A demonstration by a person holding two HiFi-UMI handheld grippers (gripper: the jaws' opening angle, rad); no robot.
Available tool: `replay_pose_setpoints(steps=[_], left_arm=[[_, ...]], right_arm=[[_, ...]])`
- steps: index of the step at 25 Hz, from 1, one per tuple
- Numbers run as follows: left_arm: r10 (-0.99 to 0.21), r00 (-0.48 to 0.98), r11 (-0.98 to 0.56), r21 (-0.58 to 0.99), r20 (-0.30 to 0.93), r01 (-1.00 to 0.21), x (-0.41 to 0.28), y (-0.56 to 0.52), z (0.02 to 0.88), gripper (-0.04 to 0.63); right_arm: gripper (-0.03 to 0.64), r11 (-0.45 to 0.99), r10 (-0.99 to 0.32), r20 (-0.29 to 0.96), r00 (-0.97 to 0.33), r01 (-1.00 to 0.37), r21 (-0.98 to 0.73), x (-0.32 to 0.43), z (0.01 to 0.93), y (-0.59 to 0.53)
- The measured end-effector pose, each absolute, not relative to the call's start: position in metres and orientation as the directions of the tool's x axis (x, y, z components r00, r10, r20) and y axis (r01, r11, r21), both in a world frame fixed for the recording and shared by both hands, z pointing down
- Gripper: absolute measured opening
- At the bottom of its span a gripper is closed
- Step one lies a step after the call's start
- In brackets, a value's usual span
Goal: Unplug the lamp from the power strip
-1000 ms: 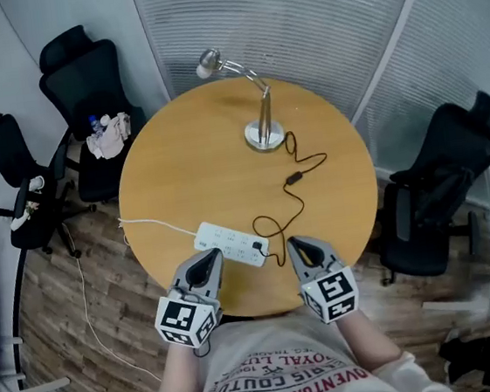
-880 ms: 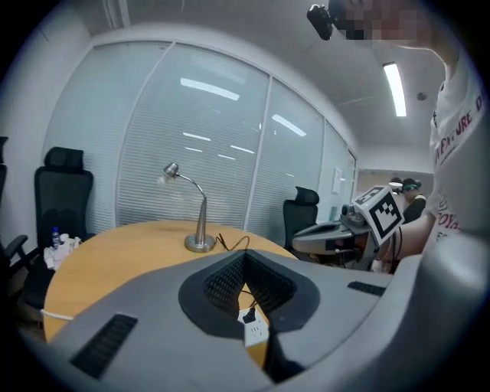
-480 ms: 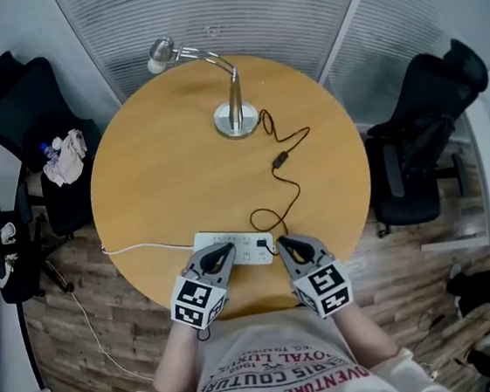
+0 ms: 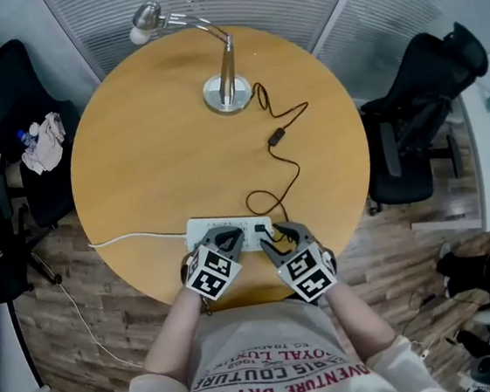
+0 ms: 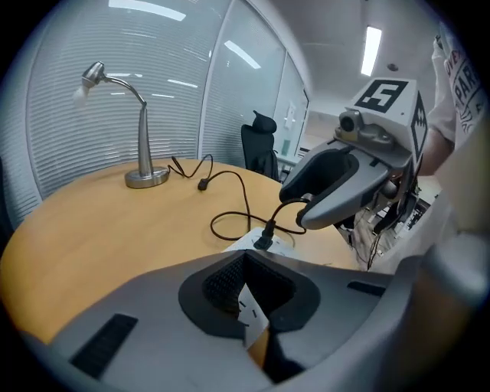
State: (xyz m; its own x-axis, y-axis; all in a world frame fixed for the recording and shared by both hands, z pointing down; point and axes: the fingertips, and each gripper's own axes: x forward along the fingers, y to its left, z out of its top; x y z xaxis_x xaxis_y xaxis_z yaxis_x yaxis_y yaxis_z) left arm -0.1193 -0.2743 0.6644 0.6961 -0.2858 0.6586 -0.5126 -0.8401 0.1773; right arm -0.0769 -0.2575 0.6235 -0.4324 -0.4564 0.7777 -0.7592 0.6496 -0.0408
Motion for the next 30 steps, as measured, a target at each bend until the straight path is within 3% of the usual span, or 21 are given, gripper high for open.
replay_pose_setpoints(steps=[13,21,26,30], left_arm=[[-0.241,0.629,-0.893,0.084,0.739,-0.442,-0.109,-0.271,0.691,0.028],[-0.223,0.637,-0.906,0.084,0.738,-0.415,-0.108,-0.271,0.69,0.028],[-0.218,0.639,-0.908,0.087,0.738,-0.41,-0.109,-0.271,0.69,0.028],[-0.212,0.639,-0.907,0.095,0.739,-0.41,-0.108,-0.272,0.691,0.028]], right_arm=[[0.162,0.801,-0.252,0.933,-0.258,-0.597,0.052,-0.079,0.683,-0.26],[0.127,0.853,-0.163,0.957,-0.241,-0.521,0.014,-0.084,0.69,-0.263],[0.103,0.917,-0.145,0.966,-0.215,-0.395,0.049,-0.085,0.69,-0.263],[0.092,0.92,-0.121,0.968,-0.221,-0.391,0.025,-0.085,0.688,-0.264]])
